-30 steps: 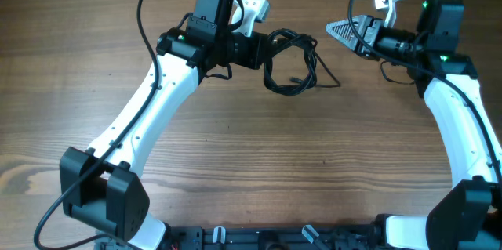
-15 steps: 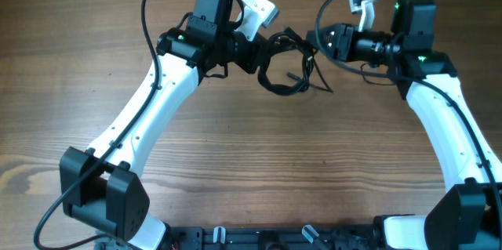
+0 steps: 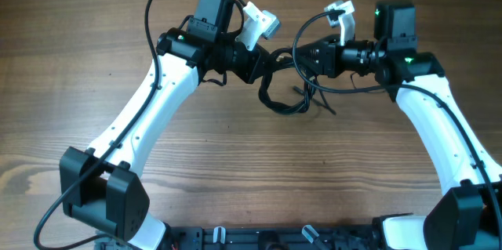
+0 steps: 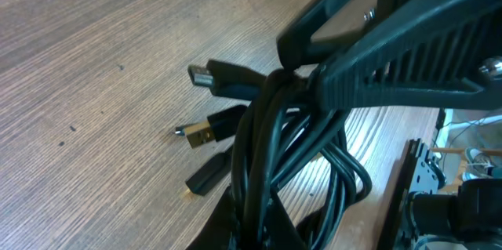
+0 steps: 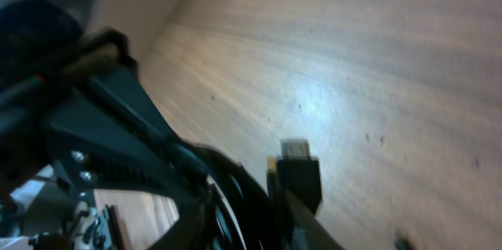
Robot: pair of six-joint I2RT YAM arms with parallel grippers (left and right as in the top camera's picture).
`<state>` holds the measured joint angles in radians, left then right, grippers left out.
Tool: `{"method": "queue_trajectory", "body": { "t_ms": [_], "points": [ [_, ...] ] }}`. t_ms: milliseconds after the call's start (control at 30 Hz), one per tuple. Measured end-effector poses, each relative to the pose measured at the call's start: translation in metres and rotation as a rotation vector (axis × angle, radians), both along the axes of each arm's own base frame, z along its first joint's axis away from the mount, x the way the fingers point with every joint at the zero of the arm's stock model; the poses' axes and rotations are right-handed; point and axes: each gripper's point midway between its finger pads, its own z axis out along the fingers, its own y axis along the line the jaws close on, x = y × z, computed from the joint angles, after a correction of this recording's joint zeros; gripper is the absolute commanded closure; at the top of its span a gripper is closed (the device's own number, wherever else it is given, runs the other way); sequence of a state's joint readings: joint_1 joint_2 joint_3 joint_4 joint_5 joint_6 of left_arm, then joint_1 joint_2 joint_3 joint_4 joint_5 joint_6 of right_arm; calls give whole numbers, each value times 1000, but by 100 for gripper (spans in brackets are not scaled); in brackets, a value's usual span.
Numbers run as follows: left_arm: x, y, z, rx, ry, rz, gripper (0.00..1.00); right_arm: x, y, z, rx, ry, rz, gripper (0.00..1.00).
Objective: Untangle cables
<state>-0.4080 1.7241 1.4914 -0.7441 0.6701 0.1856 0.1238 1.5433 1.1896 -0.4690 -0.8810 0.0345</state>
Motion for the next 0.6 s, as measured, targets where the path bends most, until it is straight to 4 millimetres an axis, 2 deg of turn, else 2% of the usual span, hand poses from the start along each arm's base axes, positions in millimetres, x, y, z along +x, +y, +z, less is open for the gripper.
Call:
{"method": "queue_trajectory", "body": {
  "t_ms": [100, 267, 300, 400, 467, 600],
  "points": [
    [6, 3, 1, -6, 2, 30, 96, -10, -4, -12, -33, 80, -14, 84],
    [33, 16, 11, -51, -24, 135, 96, -31, -10, -32, -84, 222, -25, 87],
    [44, 23, 16, -69, -34, 179, 96, -33, -9, -33, -88, 226, -21, 87],
    [51, 26, 20, -86, -36, 211, 96, -39, -1, -38, -99, 230, 4, 91],
    [51, 26, 20, -91, -25, 220, 96, -39, 4, -37, -99, 215, 17, 87],
    [49, 26, 17, -87, 3, 230, 96, -15, 6, -22, -41, 172, -53, 71]
  ]
}}
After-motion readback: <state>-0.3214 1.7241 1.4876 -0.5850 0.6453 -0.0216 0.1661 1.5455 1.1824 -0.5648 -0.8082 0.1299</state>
